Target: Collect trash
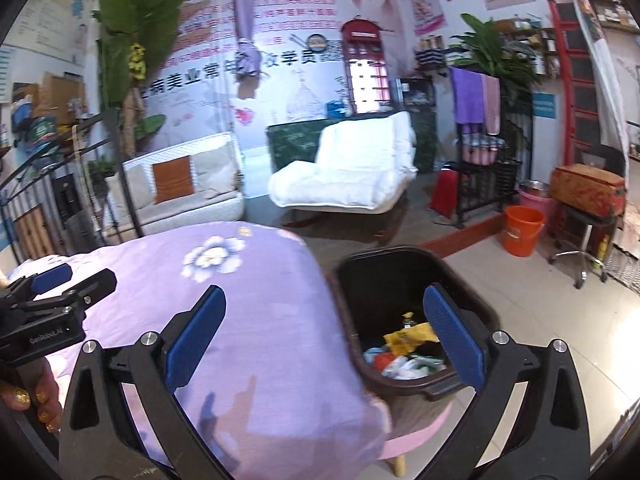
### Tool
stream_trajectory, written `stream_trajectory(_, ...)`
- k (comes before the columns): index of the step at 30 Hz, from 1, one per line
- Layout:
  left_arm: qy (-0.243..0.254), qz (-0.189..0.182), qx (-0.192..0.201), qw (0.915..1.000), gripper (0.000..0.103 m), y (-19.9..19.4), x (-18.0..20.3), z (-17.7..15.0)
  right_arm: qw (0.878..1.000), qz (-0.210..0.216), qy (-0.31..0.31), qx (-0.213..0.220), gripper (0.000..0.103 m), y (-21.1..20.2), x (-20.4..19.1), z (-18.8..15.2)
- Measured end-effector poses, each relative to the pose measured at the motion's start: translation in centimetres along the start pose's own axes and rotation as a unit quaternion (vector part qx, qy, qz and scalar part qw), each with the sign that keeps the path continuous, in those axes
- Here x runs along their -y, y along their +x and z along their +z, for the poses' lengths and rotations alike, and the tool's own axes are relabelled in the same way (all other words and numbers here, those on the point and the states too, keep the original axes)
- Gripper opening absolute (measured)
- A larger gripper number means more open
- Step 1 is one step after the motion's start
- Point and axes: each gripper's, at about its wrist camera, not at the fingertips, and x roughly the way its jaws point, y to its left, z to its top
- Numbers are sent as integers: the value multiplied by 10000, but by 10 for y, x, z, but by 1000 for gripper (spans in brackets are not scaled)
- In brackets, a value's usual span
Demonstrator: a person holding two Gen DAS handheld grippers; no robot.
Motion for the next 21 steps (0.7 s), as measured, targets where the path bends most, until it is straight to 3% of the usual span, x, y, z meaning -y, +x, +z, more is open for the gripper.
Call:
stream_trajectory(6,19,292,216,9993,98,-19,-20,-8,9993,249,-235,166,98,-11,-26,-6)
stream_trajectory(21,-223,459,399,9979,98,-33,-47,-17,9980,339,-448,302,98,-22,-50,-9)
